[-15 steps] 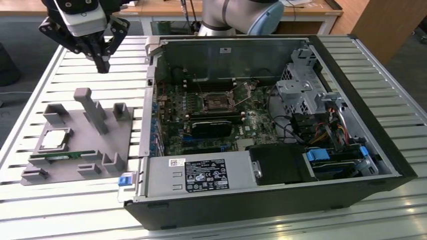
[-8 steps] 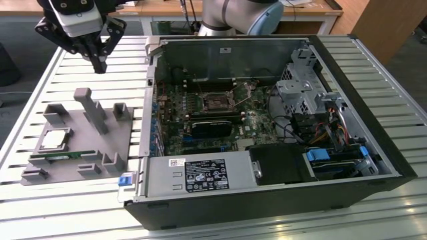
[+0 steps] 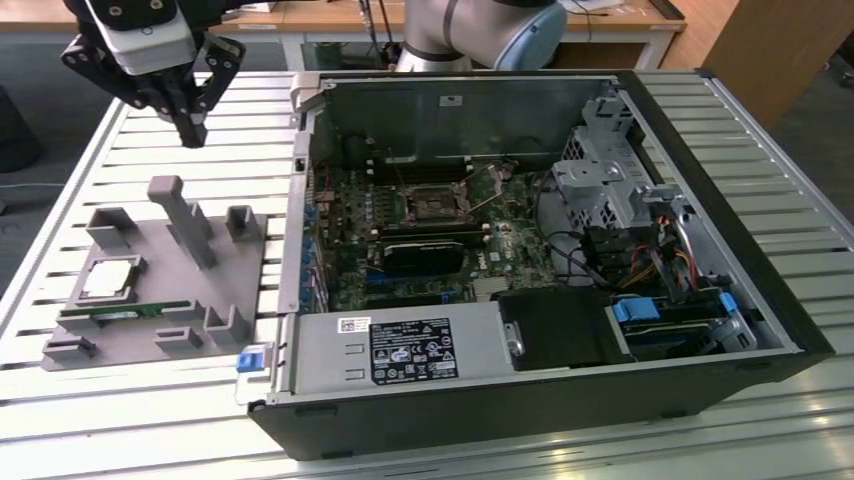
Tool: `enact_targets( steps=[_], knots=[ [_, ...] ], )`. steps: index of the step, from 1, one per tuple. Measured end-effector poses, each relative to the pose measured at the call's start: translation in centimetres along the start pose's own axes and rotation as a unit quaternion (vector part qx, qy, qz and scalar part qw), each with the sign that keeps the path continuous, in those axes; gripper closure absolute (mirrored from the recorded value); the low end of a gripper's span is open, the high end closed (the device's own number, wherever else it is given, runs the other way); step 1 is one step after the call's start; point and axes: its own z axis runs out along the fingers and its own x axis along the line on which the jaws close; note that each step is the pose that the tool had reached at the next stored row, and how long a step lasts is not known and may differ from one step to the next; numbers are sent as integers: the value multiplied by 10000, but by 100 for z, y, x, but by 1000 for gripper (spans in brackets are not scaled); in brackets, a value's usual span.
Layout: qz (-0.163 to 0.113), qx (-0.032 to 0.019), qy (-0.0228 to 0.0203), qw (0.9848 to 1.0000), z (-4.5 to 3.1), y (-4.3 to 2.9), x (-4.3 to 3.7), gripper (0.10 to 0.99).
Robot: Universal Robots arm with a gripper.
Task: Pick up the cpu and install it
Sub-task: 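Reach for the cpu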
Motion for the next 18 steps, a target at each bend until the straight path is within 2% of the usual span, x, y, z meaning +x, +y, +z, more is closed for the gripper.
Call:
enact_targets(
  steps=[18],
  knots=[
    [1,1,10,10000,15,-20,252,980]
  ],
)
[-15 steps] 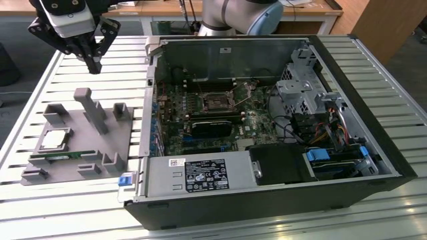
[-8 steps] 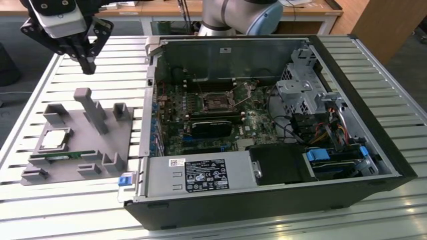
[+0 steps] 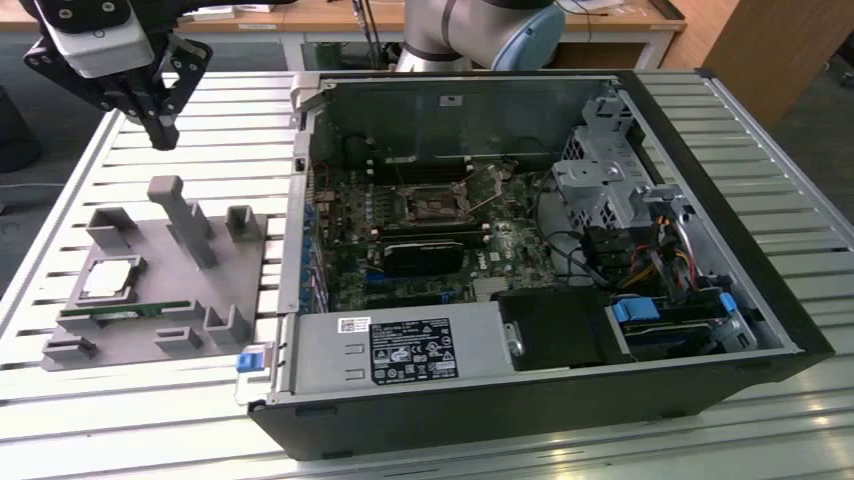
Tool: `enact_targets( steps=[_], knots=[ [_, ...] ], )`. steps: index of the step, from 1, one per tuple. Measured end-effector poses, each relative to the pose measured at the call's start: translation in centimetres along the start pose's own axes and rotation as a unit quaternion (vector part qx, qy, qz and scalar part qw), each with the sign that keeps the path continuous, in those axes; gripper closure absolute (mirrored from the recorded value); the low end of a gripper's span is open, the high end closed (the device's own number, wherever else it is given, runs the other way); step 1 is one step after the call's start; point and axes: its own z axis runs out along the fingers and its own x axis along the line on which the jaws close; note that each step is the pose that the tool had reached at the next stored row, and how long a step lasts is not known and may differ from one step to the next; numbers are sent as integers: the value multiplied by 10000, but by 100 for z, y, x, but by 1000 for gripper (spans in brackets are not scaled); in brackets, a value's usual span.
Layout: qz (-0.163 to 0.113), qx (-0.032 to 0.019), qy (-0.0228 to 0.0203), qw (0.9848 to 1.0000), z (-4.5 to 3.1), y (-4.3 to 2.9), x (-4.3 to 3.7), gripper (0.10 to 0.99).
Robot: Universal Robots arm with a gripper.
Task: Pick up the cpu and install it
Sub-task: 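Reach for the cpu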
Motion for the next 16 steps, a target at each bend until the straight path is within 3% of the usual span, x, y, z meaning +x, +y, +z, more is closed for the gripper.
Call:
enact_targets(
  steps=[16],
  knots=[
    [0,1,8,10000,17,-18,223,980]
  ],
)
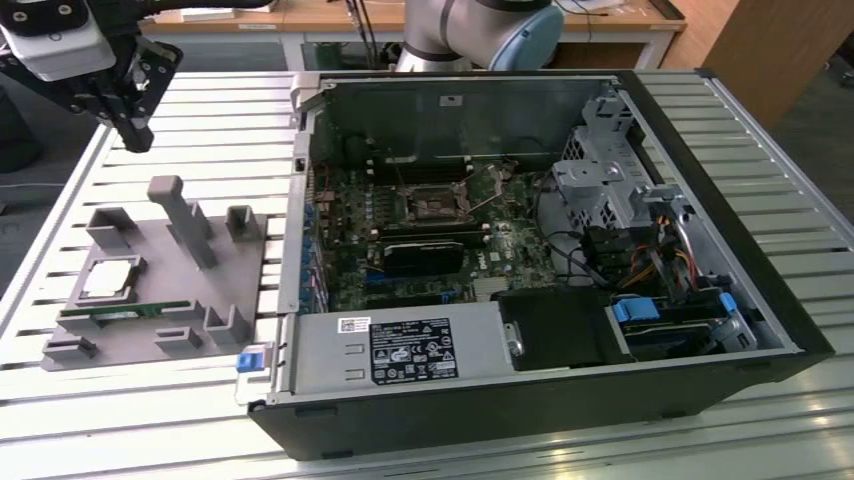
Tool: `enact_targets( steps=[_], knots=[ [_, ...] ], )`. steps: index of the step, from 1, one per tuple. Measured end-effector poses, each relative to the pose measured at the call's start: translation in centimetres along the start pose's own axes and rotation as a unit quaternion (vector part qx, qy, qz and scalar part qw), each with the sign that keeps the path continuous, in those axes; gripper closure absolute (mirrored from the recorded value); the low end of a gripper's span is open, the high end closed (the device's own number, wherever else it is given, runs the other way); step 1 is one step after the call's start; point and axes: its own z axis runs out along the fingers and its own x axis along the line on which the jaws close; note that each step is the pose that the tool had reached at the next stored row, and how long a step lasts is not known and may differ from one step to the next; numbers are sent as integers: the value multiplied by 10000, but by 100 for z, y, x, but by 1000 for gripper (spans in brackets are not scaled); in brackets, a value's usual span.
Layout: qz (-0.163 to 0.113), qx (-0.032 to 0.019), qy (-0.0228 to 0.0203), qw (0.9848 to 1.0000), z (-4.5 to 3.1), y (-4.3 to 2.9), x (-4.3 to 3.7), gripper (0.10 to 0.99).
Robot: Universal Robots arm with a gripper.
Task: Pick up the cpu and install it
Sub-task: 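Reach for the cpu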
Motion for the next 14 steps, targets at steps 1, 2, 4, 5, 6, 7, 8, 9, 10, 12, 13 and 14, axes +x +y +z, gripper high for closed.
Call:
enact_targets(
  steps=[1,2,4,5,6,7,8,9,10,12,13,14],
  knots=[
    [0,0,0,10000,1,-1,15,980],
    [0,0,0,10000,2,-2,29,980],
    [0,0,1,10000,4,-5,58,980],
    [0,0,1,10000,4,-6,72,980],
    [0,0,1,10000,5,-7,87,980],
    [0,0,1,10000,6,-8,102,980],
    [0,0,2,10000,6,-9,116,980],
    [0,0,2,10000,7,-10,133,980],
    [0,0,2,10000,7,-12,153,980],
    [0,0,2,10000,9,-15,196,980],
    [0,0,2,10000,9,-17,215,980],
    [0,0,1,10000,11,-19,236,980]
  ],
)
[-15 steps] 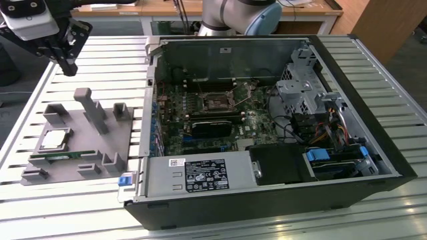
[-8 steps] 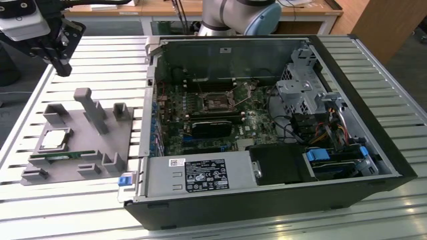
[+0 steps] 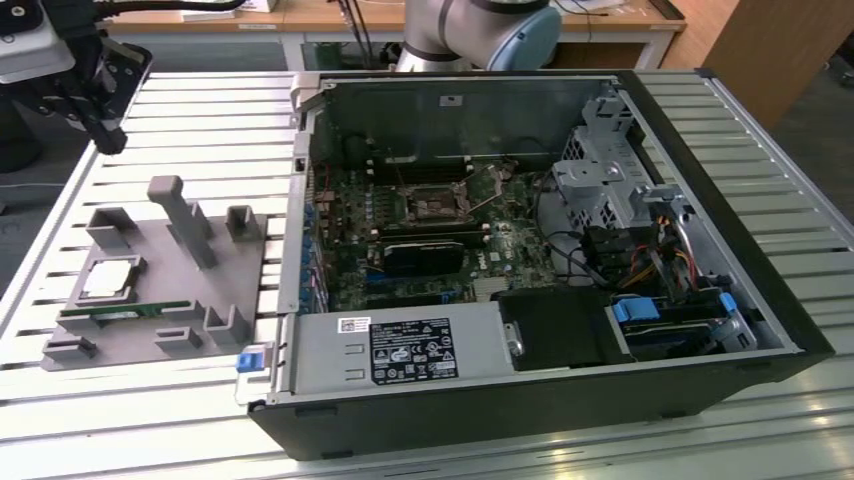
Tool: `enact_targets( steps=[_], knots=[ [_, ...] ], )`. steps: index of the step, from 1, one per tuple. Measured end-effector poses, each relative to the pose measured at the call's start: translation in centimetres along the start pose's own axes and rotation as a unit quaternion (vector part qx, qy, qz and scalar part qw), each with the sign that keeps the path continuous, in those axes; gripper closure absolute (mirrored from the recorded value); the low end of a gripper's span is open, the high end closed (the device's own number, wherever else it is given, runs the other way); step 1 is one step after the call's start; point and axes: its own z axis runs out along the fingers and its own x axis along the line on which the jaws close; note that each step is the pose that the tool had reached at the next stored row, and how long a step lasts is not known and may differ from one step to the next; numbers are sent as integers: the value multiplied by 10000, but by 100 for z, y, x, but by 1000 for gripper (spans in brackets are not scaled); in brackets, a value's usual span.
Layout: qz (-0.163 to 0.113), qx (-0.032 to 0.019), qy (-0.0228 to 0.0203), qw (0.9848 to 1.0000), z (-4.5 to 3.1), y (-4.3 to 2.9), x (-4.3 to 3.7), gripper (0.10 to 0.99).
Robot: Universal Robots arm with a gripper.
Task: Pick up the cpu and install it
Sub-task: 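Reach for the cpu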
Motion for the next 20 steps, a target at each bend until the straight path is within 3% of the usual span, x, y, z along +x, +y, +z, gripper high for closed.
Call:
enact_targets(
  steps=[20],
  knots=[
    [0,1,1,10000,16,-34,408,980]
  ],
)
